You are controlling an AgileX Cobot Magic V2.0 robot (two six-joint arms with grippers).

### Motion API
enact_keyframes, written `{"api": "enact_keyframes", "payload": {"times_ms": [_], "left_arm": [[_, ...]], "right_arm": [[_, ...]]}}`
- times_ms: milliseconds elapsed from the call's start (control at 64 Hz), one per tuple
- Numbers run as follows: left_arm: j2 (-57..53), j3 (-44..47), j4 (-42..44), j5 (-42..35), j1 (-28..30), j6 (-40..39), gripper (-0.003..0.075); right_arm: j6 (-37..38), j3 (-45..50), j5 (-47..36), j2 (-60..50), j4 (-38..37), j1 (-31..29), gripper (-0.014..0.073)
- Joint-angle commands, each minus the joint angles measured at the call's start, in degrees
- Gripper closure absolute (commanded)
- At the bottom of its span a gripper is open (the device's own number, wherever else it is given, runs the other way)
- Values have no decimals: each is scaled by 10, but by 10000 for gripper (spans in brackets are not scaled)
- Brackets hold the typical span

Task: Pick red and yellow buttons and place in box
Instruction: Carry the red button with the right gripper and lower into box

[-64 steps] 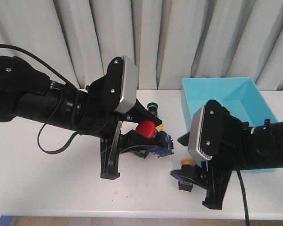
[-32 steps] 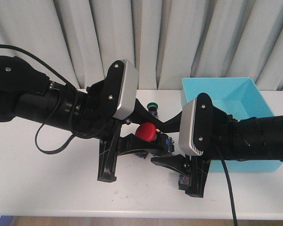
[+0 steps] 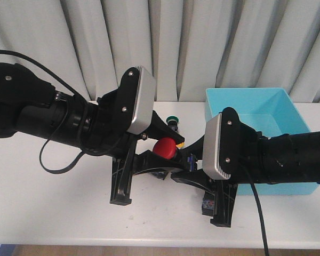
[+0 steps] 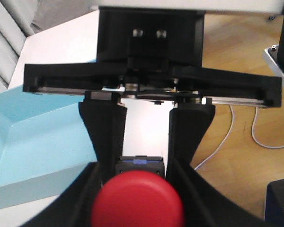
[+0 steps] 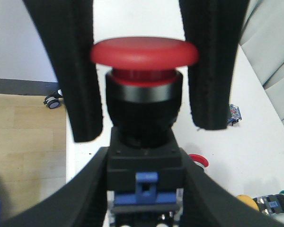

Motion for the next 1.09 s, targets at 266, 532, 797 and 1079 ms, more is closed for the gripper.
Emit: {"api": "enact_keyframes", "payload": {"times_ms": [266,532,797,1079], "left_arm": [[-23,-16,-40,4,-2,-3,221],[-23,-16,-34,-18,-2,-5,136],[-23,-16,43,-119,-2,-56,137],[-1,-15,138,-229,-2,-256,137]], "right_arm": [[-3,-18,0,-13,31,1,360],[15,-18,-46,-32,9,0,358],[165,-18,-157,-94,-113,0,356],[471,-25,-238,-93,-169,-103,354]]}}
